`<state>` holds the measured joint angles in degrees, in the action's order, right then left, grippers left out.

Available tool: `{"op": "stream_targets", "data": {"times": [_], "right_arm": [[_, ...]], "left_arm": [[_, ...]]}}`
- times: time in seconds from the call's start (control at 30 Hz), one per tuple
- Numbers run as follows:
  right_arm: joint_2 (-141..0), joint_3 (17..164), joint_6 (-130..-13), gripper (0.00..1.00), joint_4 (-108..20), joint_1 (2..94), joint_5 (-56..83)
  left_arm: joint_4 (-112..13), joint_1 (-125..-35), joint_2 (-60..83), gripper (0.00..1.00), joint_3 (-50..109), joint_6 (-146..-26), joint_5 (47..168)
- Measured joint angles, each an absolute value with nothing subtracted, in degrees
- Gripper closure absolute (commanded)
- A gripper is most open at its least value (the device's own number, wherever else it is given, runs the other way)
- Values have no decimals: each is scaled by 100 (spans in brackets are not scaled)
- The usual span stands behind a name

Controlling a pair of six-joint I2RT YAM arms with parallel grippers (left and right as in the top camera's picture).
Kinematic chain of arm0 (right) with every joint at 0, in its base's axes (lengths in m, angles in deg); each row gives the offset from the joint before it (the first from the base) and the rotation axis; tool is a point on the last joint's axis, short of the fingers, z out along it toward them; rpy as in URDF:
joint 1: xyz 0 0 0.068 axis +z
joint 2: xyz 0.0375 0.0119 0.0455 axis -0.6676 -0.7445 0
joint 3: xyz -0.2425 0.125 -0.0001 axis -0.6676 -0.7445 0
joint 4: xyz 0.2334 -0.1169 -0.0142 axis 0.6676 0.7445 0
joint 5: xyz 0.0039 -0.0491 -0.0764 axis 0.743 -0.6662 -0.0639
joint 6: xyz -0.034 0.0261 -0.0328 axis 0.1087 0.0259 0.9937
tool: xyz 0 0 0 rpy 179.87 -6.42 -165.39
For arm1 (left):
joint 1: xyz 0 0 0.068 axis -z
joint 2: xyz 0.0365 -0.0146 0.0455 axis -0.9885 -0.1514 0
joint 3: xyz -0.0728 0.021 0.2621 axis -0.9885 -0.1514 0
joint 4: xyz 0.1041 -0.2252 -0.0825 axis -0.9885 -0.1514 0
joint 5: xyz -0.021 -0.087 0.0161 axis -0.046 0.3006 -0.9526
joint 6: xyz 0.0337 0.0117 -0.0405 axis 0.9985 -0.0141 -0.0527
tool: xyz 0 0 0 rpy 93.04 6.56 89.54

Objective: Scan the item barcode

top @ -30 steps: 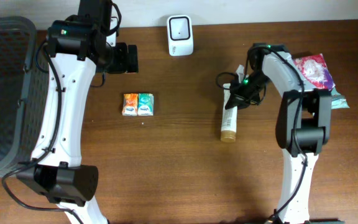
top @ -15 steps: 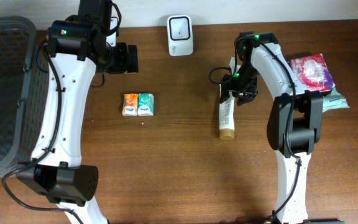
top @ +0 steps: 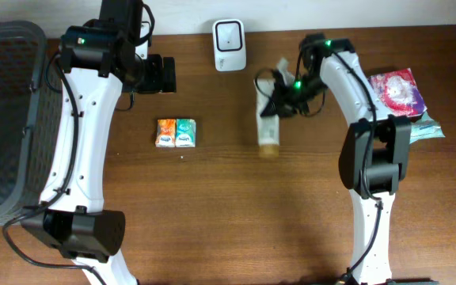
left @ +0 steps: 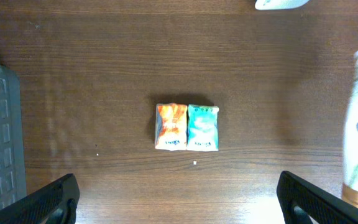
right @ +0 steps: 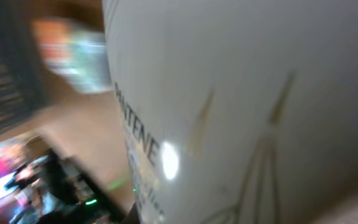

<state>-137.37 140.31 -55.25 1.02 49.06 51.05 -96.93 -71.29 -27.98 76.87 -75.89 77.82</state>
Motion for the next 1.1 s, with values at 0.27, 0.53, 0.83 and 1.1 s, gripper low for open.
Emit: {"op": "stream_targets", "data": {"times": [0.27,0.53,0.83,1.1], "right_arm": [[-13734,15113,-4279,96,257,5066,7319],[-13734,15117,-4240,96,-173,5555,7498],[-13734,15117,-5387,96,-805,5667,6535],[-13734,15152,-6482,96,47,5783,3663]], "left_arm": [[-9698,-7129,-2798,1,7687,-7589,7782],[-9698,-7129,-2798,1,7687,-7589,7782],[-9698,-7129,-2798,1,7687,-7589,7782],[-9698,-7129,-2798,1,7687,-7589,7780]]}}
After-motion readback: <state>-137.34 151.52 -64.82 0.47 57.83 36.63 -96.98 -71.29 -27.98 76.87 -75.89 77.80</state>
